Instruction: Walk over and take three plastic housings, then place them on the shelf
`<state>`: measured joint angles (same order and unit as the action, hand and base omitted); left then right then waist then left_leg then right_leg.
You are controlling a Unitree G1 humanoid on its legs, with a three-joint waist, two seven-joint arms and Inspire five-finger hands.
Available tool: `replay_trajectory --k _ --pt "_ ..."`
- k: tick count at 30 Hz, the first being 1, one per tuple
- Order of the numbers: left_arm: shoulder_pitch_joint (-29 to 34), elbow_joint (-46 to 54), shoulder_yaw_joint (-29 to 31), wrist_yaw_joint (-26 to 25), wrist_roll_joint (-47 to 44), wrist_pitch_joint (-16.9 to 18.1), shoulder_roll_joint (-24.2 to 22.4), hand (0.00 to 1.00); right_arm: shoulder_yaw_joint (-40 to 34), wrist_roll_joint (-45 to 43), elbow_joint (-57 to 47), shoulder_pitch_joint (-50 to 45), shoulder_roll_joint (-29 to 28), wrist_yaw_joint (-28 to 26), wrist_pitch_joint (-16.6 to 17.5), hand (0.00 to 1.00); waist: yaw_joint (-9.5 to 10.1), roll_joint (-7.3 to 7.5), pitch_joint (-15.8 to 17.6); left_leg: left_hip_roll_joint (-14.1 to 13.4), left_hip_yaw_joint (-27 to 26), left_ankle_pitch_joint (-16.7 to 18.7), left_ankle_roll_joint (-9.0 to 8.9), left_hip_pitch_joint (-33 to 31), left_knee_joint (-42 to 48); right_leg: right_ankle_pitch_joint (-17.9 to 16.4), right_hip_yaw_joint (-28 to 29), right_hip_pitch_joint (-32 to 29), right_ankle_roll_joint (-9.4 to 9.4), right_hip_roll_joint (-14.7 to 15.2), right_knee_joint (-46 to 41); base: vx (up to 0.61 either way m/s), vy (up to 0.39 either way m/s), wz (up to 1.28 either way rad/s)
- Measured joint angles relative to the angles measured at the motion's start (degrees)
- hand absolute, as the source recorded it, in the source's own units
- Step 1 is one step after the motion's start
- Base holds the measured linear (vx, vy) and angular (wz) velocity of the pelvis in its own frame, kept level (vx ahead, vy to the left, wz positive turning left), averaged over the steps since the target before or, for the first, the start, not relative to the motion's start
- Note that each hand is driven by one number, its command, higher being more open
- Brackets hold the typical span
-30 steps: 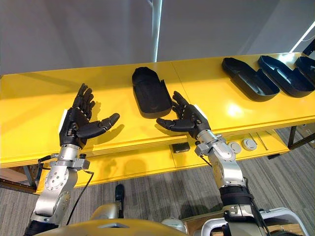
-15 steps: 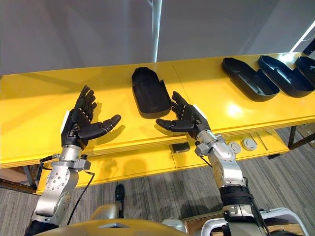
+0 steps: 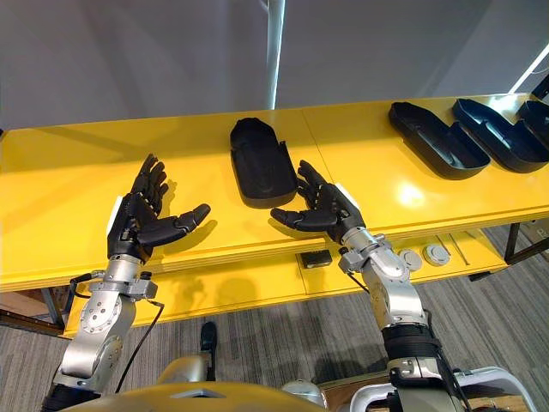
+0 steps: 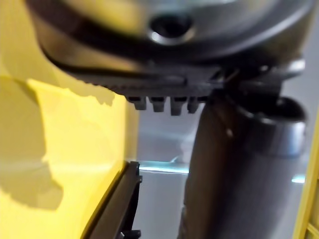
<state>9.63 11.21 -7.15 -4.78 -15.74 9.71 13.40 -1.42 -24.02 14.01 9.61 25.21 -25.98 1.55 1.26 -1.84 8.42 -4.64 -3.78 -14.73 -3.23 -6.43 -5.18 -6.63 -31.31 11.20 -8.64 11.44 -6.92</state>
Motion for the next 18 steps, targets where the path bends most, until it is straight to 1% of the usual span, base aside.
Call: replay_trajectory --k 4,7,9,11,12,14,15,16,18 --pt "0.0 0.0 -0.1 0.0 0.0 0.0 0.0 1.0 0.2 -0.1 0.1 -0.2 0.0 0.7 0.5 1.0 0.02 -0.12 0.0 0.0 0.0 0.0 0.0 0.0 0.0 0.0 0.0 0.0 0.0 0.0 0.0 0.0 0.0 0.0" --pt "0.0 0.0 -0.4 0.0 0.0 0.0 0.0 1.0 0.6 -2.1 0.0 -1.1 0.0 4.1 2.4 1.0 0.13 -0.29 0.1 0.0 0.0 0.0 0.01 0.0 0.0 0.0 0.0 0.0 -0.01 0.0 0.0 -0.01 -0.007 0.0" --pt "0.0 0.0 -0.9 0.0 0.0 0.2 -0.1 1.0 0.0 -1.2 -1.3 -2.3 -0.9 8.0 3.7 1.0 0.35 -0.64 0.3 0.0 -0.1 0.0 0.03 -0.1 0.0 0.0 0.0 0.0 -0.02 0.0 0.1 0.0 0.0 0.0" --pt "0.3 0.0 -1.1 -0.1 0.0 0.3 -0.4 1.0 -1.9 4.5 -5.1 -4.3 -3.5 16.0 6.3 1.0 0.41 -1.1 0.4 0.0 -0.5 0.1 0.1 -0.1 0.0 0.0 0.1 -0.1 -0.04 0.0 0.3 0.0 0.0 0.0" --pt "0.4 0.0 -1.0 -0.2 0.0 0.4 -0.5 1.0 -2.6 5.9 -6.5 -5.1 -4.4 17.8 7.0 1.0 0.38 -1.14 0.4 0.0 -0.7 0.1 0.13 -0.1 0.0 0.0 0.1 -0.1 -0.05 0.0 0.3 -0.01 -0.026 -0.06" --pt "1.3 0.2 -0.9 -0.7 0.0 1.1 -1.5 1.0 -5.9 8.0 -13.8 -7.9 -7.8 24.0 8.9 1.0 0.03 -1.14 0.4 0.0 -1.5 0.3 0.29 0.0 0.0 0.4 0.8 -0.3 -0.58 0.2 0.6 0.01 -0.024 -0.15" --pt "1.7 0.2 -0.9 -0.8 0.0 1.4 -1.8 1.0 -6.6 8.0 -15.9 -8.6 -8.5 25.5 9.7 1.0 -0.01 -1.12 0.4 -0.1 -2.0 0.4 0.28 0.1 0.0 0.4 1.2 -0.4 -0.67 0.3 0.7 0.02 -0.018 -0.33" --pt "2.3 0.3 -0.9 -1.1 0.0 1.6 -2.4 1.0 -8.4 7.9 -19.8 -10.1 -10.0 28.2 11.5 1.0 -0.08 -1.11 0.4 -0.1 -3.2 0.4 0.23 0.6 0.0 0.6 2.4 -0.7 -0.79 0.5 0.8 0.02 -0.014 -0.35" --pt "2.3 0.4 -0.9 -1.2 0.0 1.6 -2.6 1.0 -9.7 7.8 -23.4 -12.2 -11.6 30.7 13.1 1.0 -0.41 -0.96 0.3 -0.2 -4.7 0.7 0.58 1.3 0.0 0.6 3.9 -0.9 -0.82 0.8 0.8 0.03 -0.021 -0.38"
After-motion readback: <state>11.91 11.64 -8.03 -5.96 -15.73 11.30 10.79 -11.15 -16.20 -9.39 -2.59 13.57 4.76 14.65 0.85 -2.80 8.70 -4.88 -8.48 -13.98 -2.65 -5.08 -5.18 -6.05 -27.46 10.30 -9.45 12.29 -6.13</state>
